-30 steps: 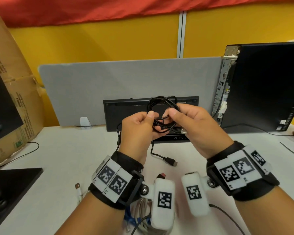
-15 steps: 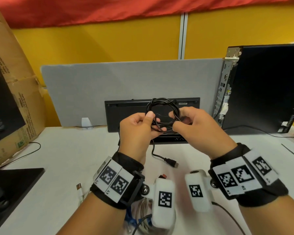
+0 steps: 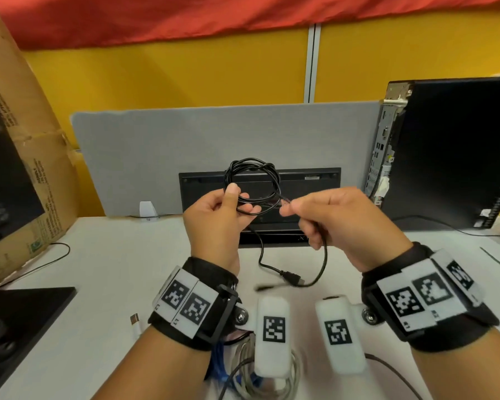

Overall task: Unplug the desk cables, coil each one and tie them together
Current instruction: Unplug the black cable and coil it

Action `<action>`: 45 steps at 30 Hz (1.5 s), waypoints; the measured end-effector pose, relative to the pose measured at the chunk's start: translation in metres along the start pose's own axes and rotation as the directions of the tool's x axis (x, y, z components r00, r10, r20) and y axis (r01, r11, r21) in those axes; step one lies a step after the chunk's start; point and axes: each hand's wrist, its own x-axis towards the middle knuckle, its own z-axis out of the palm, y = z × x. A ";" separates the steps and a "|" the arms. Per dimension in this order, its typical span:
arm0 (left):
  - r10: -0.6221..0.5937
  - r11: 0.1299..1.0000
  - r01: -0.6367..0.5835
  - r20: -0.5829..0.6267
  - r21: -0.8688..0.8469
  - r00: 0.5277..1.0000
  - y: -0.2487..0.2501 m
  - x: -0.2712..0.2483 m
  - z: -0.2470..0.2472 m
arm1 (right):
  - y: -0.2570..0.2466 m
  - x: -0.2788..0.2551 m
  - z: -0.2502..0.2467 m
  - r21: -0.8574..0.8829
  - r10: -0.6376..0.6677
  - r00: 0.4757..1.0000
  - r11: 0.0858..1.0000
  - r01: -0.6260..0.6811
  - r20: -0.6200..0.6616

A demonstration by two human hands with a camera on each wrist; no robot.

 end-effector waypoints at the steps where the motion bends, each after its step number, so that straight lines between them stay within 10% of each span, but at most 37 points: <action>1: 0.000 1.000 0.000 0.011 -0.011 1.000 0.000 -0.001 0.001 | 0.001 0.000 0.001 -0.070 0.006 1.000 0.998 -0.004 0.025; 7: -0.067 0.998 0.063 0.187 0.027 0.980 -0.004 -0.009 0.006 | 0.014 0.004 0.004 -0.320 -0.125 0.989 0.943 0.094 -0.078; 17: -0.142 0.988 0.151 0.369 0.005 0.918 0.001 -0.009 0.003 | 0.018 0.008 0.002 -0.021 -0.210 0.913 0.976 0.216 -0.349; 26: -0.173 0.979 0.202 0.369 -0.039 0.913 -0.003 -0.015 0.007 | 0.008 0.002 0.010 0.534 0.020 0.961 0.835 0.136 -0.276; 45: -0.359 0.933 0.350 0.289 0.085 0.887 -0.007 -0.012 0.007 | 0.003 0.001 0.006 0.401 -0.132 0.988 0.903 0.156 -0.086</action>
